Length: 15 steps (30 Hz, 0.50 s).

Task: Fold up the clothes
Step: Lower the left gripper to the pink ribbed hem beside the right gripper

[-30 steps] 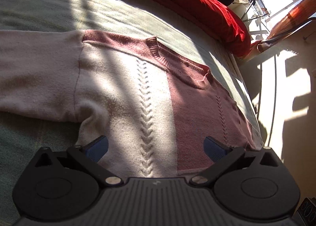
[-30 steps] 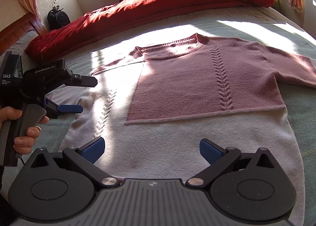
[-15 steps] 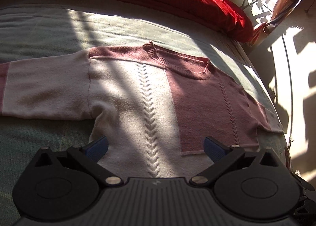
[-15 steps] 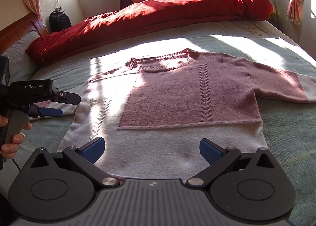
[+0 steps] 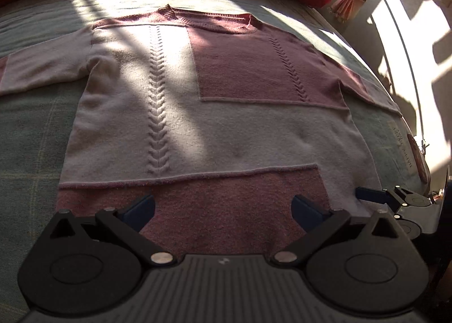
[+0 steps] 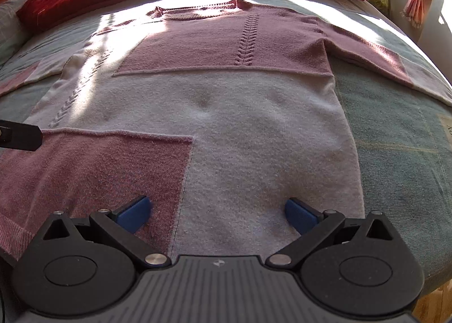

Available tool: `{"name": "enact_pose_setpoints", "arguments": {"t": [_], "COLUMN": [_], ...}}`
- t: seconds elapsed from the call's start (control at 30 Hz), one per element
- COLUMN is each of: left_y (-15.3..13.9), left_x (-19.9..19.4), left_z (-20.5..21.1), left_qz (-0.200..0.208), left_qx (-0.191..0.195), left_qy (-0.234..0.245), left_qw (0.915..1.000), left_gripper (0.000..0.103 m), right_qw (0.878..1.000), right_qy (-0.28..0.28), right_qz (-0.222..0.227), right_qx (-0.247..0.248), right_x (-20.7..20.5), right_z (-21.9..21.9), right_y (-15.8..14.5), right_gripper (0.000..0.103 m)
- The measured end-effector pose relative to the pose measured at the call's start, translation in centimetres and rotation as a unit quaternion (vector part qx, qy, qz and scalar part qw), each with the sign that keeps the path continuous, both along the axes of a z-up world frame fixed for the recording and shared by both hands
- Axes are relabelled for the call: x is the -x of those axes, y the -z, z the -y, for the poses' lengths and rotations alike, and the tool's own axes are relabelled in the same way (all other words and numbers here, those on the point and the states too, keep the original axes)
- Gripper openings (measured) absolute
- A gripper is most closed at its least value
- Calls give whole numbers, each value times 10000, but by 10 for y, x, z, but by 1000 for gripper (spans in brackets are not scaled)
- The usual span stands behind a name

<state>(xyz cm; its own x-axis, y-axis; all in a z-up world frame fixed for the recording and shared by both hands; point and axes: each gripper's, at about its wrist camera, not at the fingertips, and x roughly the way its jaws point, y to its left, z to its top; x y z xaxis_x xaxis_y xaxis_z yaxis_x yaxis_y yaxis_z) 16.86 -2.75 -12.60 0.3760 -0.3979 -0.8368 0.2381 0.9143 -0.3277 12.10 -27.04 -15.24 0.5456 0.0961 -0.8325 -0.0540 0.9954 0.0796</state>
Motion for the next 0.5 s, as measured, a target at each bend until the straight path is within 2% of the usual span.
{"name": "enact_pose_setpoints", "arguments": {"t": [0.07, 0.13, 0.3, 0.37, 0.5], "left_y": [14, 12, -14, -17, -1], "left_x": [4, 10, 28, 35, 46], "left_z": [-6, -20, -47, -51, -54], "left_qz": [-264, -351, -508, -565, -903], "left_qx": [92, 304, 606, 548, 282], "left_qy": [-106, -265, -517, -597, -721], "left_qw": [9996, 9986, 9955, 9951, 9929], "left_gripper": [102, 102, 102, 102, 102], "right_qw": [10000, 10000, 9999, 9999, 9999], "right_qy": [41, 58, 121, 137, 91], "right_qz": [66, 31, -12, 40, 129], "right_qx": [-39, -62, 0, 38, -27], "right_x": [2, 2, 1, 2, 6], "right_z": [1, 2, 0, -1, 2], "right_y": [1, 2, 5, 6, 6], "right_gripper": [103, 103, 103, 103, 103]}}
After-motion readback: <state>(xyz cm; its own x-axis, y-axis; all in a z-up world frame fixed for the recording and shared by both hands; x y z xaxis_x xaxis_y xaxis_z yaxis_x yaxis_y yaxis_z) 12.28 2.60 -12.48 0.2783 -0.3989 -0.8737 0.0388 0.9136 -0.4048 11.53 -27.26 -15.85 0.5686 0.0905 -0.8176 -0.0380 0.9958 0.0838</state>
